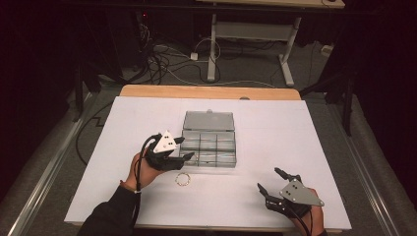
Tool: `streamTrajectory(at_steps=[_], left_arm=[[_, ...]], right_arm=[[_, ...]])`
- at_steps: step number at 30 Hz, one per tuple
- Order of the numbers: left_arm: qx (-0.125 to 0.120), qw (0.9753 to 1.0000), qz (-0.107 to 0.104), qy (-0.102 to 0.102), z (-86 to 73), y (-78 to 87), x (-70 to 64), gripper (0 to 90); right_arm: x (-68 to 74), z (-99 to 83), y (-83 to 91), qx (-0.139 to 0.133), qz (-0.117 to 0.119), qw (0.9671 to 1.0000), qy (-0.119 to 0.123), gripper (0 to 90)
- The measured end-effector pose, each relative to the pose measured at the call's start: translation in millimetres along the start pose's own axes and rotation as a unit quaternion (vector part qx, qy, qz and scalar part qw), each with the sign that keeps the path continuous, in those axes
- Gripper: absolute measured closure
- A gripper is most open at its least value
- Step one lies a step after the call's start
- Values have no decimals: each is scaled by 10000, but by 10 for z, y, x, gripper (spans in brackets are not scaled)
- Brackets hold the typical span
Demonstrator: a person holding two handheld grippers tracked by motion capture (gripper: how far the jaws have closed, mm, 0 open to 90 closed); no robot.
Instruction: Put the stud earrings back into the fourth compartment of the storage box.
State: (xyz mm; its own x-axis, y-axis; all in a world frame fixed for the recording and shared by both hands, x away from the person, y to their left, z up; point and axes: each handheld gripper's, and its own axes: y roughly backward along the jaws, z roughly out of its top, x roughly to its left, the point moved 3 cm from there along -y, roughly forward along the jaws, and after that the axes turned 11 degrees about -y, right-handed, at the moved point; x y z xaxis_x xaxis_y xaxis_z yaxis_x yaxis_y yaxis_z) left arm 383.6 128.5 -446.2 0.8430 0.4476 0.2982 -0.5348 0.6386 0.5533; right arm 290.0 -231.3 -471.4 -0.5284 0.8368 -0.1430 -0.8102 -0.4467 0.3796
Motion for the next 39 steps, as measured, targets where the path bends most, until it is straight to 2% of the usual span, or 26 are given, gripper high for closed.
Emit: streamTrajectory(at_steps=[2,7,13,15,18,20,25,28,31,34,36,39], left_arm=[[57,9999,-6,-129,-17,52,-23,350],[113,9995,40,-289,-55,157,-74,314],[-44,9995,148,-264,-18,242,-83,266],[-17,9993,123,-343,-21,252,-112,263],[65,9988,194,-445,-33,280,-141,240],[20,9990,177,-406,-54,305,-150,240],[96,9992,206,-334,-133,334,-183,217],[168,9992,274,-239,-176,333,-212,192],[110,9997,222,-17,-214,358,-238,185],[176,9997,175,63,-268,387,-291,179],[224,9995,141,199,-317,398,-327,171],[288,9987,-24,418,-396,391,-377,170]], right_arm=[[-2,0,3,4,16,10000,-4,277],[-15,5,10,-11,35,10000,-21,273],[-48,26,19,-38,23,10000,-25,266],[-54,25,24,-44,16,10000,-60,265],[-46,25,26,-68,85,9999,-52,263],[-31,19,24,-41,137,9999,-30,259],[-9,11,13,-8,189,9998,-7,256],[-3,10,13,-70,129,9999,-49,258],[6,14,18,-94,111,9999,-66,259],[17,14,24,-104,110,9999,-37,258],[22,13,26,-104,127,9999,-30,259],[20,12,18,-90,139,9999,-42,259]])
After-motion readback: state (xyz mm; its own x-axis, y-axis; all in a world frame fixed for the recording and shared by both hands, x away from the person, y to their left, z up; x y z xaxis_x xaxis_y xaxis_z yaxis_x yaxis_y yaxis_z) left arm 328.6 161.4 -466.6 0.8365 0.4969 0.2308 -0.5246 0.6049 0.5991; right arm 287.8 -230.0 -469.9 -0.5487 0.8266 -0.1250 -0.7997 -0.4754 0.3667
